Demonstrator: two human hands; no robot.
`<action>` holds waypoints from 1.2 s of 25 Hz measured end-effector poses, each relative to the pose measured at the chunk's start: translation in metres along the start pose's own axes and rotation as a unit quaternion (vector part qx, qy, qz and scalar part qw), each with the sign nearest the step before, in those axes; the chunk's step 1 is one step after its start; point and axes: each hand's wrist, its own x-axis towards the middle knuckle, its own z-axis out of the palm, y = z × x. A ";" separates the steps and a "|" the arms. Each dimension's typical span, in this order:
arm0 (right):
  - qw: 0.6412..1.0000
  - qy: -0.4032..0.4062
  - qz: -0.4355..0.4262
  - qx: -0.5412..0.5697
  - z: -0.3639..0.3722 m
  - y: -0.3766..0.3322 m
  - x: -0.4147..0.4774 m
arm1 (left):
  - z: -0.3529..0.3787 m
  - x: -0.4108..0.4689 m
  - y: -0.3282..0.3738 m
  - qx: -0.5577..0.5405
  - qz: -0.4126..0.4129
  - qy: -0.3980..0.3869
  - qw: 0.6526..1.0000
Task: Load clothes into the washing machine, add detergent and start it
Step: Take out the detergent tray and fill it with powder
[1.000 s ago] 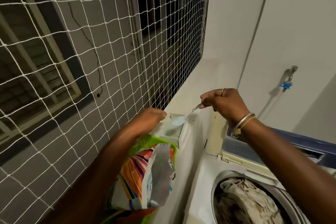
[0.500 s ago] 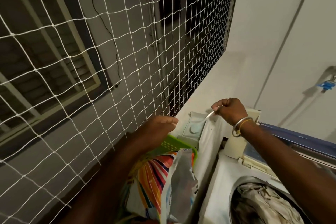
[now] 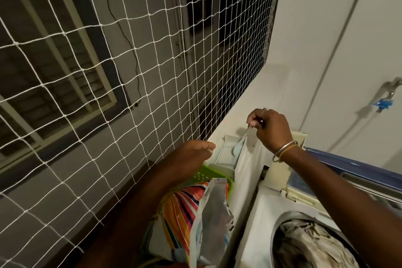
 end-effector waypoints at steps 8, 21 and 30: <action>0.987 0.099 -0.101 -0.077 -0.008 0.002 -0.026 | 0.003 -0.005 0.001 -0.052 -0.019 0.002 0.998; 0.959 0.142 0.031 0.242 -0.126 -0.112 -0.107 | 0.005 -0.021 0.015 -0.086 0.021 0.048 0.995; 0.982 0.057 -0.010 0.179 -0.054 -0.144 -0.176 | 0.007 -0.021 0.007 -0.105 0.026 0.048 0.993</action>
